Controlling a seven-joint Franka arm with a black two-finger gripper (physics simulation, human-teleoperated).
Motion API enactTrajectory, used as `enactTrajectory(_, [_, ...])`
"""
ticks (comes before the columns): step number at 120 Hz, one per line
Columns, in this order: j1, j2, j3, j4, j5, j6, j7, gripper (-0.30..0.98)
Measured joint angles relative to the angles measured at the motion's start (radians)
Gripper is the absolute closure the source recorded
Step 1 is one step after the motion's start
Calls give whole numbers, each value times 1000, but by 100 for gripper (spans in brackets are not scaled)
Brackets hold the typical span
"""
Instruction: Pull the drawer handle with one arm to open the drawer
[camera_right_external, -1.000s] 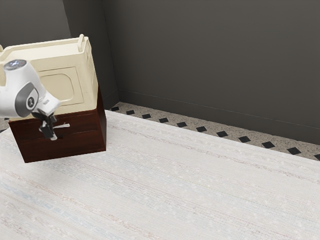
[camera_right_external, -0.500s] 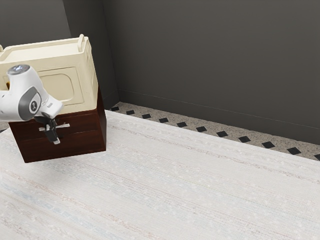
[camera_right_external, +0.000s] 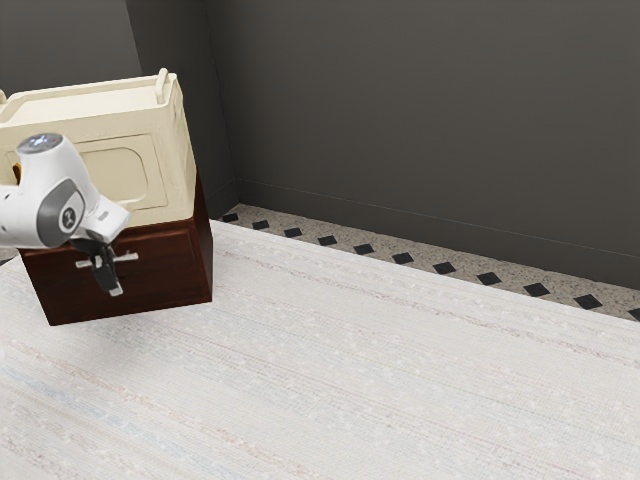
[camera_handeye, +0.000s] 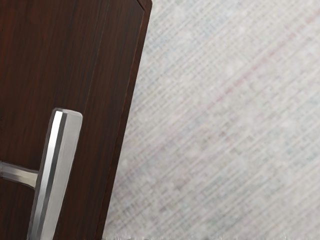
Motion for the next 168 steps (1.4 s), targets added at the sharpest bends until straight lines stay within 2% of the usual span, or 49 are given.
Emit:
enactTrajectory(53, [-9,-101,-10,-111,-13,-15,-45,0])
enactTrajectory(98, [28,-175,-62,-189,-31,-10,-82,2])
enactTrajectory(168, [-9,-278,-69,-297,-78,13,-113,1])
